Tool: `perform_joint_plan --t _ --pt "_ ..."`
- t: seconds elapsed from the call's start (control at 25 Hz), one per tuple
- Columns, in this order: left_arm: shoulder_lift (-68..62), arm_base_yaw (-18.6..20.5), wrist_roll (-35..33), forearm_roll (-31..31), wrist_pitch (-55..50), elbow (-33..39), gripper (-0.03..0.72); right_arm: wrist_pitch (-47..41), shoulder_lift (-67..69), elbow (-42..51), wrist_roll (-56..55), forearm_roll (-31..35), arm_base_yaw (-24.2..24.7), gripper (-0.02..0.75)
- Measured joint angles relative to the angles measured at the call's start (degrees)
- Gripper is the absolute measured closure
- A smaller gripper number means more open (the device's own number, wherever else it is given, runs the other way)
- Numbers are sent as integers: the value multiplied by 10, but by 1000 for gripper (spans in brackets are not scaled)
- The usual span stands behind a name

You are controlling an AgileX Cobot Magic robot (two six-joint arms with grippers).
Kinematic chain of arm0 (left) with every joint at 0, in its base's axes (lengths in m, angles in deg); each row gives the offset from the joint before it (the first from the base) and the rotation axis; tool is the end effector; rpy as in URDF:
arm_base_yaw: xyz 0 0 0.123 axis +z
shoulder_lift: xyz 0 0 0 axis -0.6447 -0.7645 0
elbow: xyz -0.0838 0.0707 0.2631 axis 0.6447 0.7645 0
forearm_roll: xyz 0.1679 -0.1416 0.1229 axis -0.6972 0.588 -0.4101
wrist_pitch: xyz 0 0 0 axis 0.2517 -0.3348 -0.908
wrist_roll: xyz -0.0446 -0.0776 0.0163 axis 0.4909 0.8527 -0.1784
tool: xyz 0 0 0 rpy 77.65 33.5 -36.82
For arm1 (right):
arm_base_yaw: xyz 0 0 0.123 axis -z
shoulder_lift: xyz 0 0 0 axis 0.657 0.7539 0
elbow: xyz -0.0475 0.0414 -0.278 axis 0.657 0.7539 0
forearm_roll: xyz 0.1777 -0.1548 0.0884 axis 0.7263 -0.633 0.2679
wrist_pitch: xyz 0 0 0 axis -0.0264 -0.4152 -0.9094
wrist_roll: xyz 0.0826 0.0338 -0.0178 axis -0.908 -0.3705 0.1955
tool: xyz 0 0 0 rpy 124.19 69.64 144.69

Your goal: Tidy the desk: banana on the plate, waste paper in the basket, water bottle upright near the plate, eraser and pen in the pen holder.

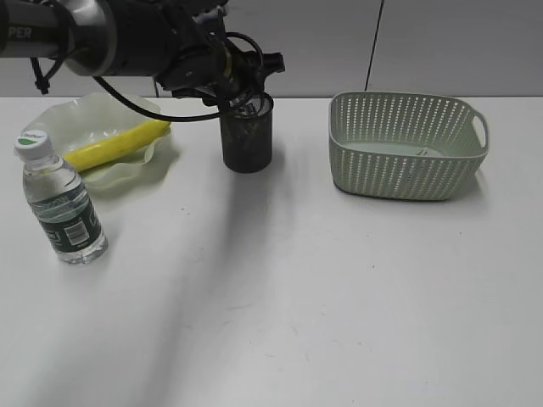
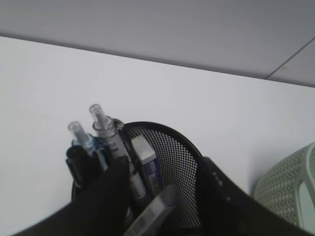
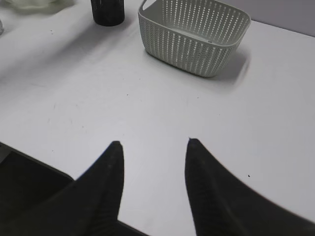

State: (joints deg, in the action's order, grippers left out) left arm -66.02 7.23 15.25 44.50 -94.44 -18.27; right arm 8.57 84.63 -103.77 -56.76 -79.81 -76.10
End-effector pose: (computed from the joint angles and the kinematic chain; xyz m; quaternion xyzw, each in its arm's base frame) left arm 0.4340 -0.2594 0.1960 -0.0470 0.8919 -0.1662 0.4180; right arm 0.0013 -0.0142 0.2830 -0.2090 0.8137 0.1129 0.5305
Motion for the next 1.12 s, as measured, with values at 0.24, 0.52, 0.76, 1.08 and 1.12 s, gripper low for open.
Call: perform_joint_plan --t 0.24,0.52,0.76,1.08,1.12 --pt "33 0 0 6 -3 0 345 0 0 0 0 0 0 398" --pt "175 0 -27 9 -106 0 347 0 0 0 -1 0 0 398" --pt "342 0 -278 93 -318 -1 354 0 0 0 -1 0 0 398" --pt "546 0 -470 195 -510 73 372 0 0 0 1 0 0 398" --pt "585 0 -485 203 -512 106 374 0 0 0 1 0 0 398"
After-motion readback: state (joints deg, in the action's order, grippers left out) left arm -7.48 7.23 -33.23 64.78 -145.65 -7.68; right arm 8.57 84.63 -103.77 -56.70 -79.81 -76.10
